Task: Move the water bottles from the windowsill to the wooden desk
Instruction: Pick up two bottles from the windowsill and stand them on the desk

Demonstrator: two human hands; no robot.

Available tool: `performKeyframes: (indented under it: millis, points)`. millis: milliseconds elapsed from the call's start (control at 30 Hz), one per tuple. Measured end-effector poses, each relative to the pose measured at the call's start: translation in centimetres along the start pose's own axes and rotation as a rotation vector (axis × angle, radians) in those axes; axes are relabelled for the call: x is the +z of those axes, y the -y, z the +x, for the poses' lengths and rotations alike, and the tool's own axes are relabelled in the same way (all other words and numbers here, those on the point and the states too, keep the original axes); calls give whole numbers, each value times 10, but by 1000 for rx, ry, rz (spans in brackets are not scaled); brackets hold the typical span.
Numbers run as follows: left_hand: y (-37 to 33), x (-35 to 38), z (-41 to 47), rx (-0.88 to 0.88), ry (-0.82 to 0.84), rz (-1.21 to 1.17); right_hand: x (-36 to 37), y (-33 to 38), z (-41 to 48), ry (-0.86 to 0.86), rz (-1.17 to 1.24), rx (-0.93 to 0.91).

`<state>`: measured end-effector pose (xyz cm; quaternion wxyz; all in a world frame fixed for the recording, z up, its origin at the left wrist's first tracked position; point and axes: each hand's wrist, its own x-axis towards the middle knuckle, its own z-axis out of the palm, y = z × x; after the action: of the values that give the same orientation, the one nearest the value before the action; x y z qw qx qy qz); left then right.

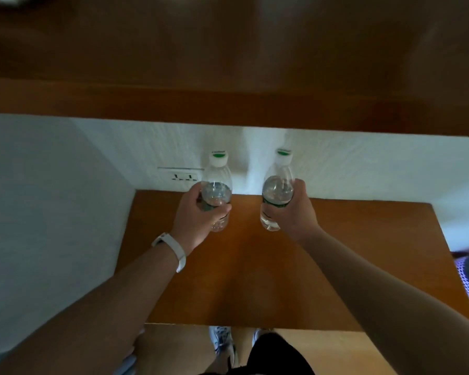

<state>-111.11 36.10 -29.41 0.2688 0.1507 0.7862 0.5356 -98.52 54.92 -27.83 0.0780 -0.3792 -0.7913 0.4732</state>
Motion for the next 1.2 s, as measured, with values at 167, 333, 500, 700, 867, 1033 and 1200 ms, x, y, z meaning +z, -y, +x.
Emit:
performKeyframes:
  millis: [167, 333, 500, 700, 867, 1033, 1200]
  points:
    - [6, 18, 21, 6, -30, 52, 11, -11, 19, -31, -7, -6]
    - [9, 29, 37, 31, -56, 89, 18, -13, 33, -43, -19, -23]
    - [12, 29, 50, 25, -53, 109, 28, -18, 45, -46, -24, -42]
    - [21, 30, 59, 4, -30, 148, 41, -28, 52, -74, -15, -73]
    - [24, 28, 59, -2, -11, 156, 47, -36, 54, -37, -17, -56]
    - [21, 27, 59, 22, 41, 216, 40, -34, 53, 30, -39, -41]
    - [18, 14, 50, 12, 64, 206, 26, -32, 40, 81, -127, -57]
